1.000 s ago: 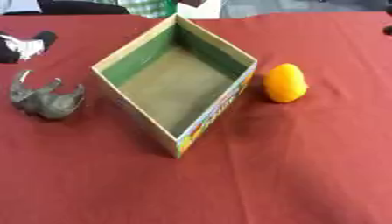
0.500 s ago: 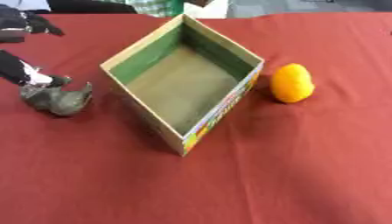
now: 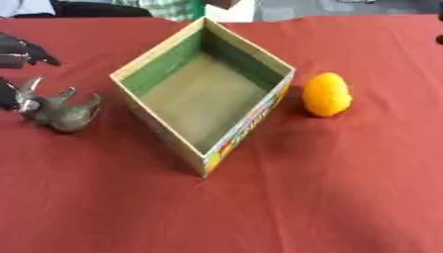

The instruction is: Pick up objects on the table and place them in the box.

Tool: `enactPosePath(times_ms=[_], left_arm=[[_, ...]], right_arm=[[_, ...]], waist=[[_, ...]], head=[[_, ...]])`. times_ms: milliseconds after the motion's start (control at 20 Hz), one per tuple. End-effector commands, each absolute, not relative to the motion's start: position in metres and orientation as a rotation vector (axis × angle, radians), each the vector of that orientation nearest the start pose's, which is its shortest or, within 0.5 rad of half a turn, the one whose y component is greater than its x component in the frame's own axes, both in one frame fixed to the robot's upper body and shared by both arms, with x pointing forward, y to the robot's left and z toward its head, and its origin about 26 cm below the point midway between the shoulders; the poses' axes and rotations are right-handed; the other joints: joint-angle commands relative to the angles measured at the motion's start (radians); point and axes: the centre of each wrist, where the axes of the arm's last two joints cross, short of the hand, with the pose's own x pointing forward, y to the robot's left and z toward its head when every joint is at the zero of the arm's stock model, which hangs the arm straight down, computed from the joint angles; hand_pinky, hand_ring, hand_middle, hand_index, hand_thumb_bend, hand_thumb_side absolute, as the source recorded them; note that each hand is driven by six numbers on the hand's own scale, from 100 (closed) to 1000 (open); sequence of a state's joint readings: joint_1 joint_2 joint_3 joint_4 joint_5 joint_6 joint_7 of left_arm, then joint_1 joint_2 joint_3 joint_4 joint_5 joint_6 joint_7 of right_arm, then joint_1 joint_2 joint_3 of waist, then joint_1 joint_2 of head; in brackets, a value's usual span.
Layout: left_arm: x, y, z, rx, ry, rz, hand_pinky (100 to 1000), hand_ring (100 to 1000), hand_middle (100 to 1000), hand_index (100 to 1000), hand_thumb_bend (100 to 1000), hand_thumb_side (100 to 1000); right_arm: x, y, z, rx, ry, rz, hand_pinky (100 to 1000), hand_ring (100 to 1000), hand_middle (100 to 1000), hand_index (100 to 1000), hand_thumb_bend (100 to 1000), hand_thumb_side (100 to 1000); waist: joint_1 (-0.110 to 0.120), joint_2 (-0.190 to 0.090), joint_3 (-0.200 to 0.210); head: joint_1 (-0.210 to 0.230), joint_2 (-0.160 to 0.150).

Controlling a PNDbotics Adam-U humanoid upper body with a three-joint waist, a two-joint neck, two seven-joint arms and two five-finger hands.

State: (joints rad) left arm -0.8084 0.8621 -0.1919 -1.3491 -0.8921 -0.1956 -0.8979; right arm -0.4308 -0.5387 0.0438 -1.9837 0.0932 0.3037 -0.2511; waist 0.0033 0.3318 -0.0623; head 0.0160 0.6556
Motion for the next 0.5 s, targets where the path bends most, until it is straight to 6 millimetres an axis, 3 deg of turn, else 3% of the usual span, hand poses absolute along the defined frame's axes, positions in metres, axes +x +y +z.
enactPosePath(times_ms=[50, 500], left_arm=[[0.4019, 0.3653, 0.3061, 1.080, -0.777, -1.836, 803, 904, 931, 1000, 254, 366], [0.4016, 0.3598, 0.3015, 1.049, -0.793, -1.886, 806, 907, 924, 1000, 283, 430]], right_arm=[[0.3045, -0.2678, 0.2573, -0.621, -2.160, 0.320, 670, 780, 714, 852, 100, 998], [0.3045, -0.2671, 0.2561, -0.618, -2.153, 0.325, 670, 780, 712, 850, 100, 998]], waist=[[-0.001, -0.020, 0.000], [-0.002, -0.015, -0.001]], head=[[0.000, -0.010], [0.000, -0.012]])
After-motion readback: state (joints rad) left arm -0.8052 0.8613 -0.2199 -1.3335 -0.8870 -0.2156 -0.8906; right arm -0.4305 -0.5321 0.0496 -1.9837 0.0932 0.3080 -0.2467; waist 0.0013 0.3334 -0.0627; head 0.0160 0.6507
